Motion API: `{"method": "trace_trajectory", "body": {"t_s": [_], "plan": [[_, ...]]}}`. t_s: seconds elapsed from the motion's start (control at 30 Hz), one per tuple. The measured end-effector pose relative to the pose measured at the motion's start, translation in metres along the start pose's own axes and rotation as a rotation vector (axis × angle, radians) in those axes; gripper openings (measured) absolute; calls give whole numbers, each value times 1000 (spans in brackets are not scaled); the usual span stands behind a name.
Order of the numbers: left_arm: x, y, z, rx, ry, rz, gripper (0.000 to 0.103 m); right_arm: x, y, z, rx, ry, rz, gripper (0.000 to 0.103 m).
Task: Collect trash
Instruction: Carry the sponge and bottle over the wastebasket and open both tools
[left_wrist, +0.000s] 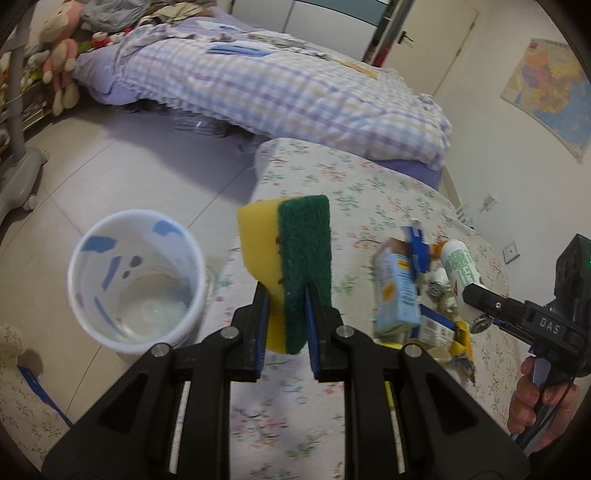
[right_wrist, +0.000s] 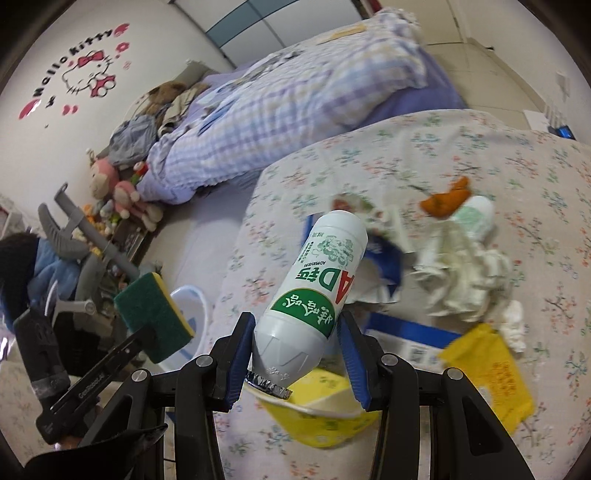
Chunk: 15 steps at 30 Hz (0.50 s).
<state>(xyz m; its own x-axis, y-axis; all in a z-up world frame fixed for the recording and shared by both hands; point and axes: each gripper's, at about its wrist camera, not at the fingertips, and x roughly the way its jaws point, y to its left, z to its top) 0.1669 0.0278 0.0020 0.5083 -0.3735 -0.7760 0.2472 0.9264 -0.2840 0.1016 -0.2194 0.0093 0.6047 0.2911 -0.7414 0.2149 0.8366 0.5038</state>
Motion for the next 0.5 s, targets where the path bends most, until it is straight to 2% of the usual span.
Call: {"method": "trace_trajectory", "body": {"t_s": [0.23, 0.37, 0.5], "plan": [[7, 57, 1, -103, 16, 88, 20, 40, 61, -7, -92, 49, 65, 47], [22, 81, -5, -121, 31, 150, 21, 62, 88, -12, -121, 67, 89, 47], [41, 102, -10, -134, 40, 175, 22, 89, 103, -20, -131, 98, 98, 47]]}}
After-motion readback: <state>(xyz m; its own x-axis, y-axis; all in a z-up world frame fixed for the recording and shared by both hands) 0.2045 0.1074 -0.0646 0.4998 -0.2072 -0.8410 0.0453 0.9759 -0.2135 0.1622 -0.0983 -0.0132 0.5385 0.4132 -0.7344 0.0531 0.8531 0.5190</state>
